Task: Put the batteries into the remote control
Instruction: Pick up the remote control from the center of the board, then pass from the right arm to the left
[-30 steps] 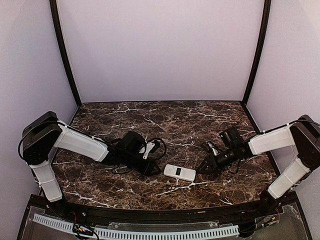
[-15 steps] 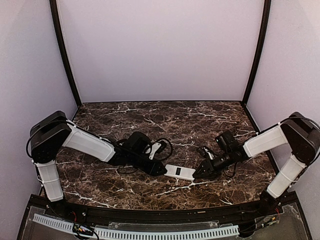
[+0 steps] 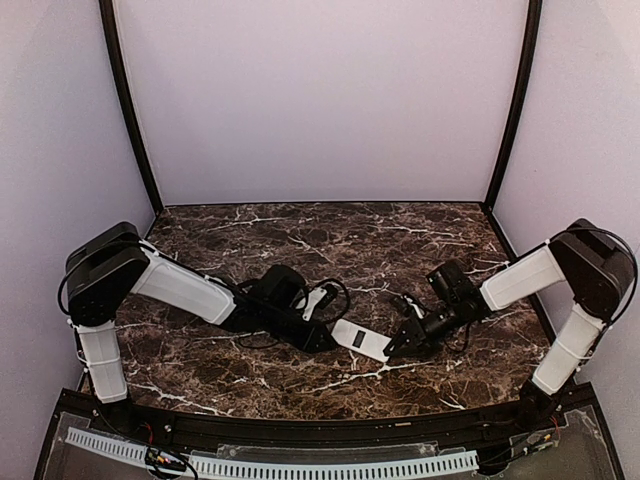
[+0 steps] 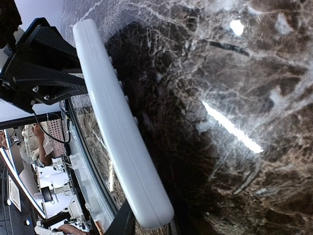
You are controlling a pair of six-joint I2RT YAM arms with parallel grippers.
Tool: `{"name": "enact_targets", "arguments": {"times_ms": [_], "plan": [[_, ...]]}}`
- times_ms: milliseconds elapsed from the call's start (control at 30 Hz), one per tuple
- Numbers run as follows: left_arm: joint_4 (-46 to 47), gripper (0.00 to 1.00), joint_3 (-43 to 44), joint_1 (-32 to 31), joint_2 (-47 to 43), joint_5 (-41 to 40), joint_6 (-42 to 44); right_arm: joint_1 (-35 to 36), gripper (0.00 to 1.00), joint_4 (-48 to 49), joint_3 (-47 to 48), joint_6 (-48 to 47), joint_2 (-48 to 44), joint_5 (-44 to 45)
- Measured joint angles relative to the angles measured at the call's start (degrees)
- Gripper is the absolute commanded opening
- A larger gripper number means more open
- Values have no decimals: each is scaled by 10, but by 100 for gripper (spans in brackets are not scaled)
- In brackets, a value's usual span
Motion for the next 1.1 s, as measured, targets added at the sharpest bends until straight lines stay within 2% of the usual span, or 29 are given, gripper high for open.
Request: {"name": "enact_targets", "arguments": {"times_ms": [33, 100, 167, 400, 567, 733, 933, 1100], "plan": [[2, 31, 0, 0, 0, 1, 0, 0, 19, 0, 2, -2, 2, 0], [7, 43, -1, -2, -1, 5, -3, 0, 15, 2, 6, -5, 3, 0], [23, 49, -9, -4, -5, 5, -2, 0, 11, 13, 8, -14, 3, 0], [45, 60, -80, 2, -64, -37, 10, -4, 4, 23, 9, -38, 2, -3], [45, 70, -99, 6, -98, -90, 56, -6, 0, 24, 9, -45, 2, -14], [59, 84, -118, 0, -133, -130, 180, -7, 0, 24, 9, -45, 2, -28], [60, 86, -102, -26, -142, -134, 412, -9, 0, 22, 9, -49, 2, -43], [12, 86, 1, -31, -97, -92, 549, -10, 0, 22, 9, -51, 2, -53]]}}
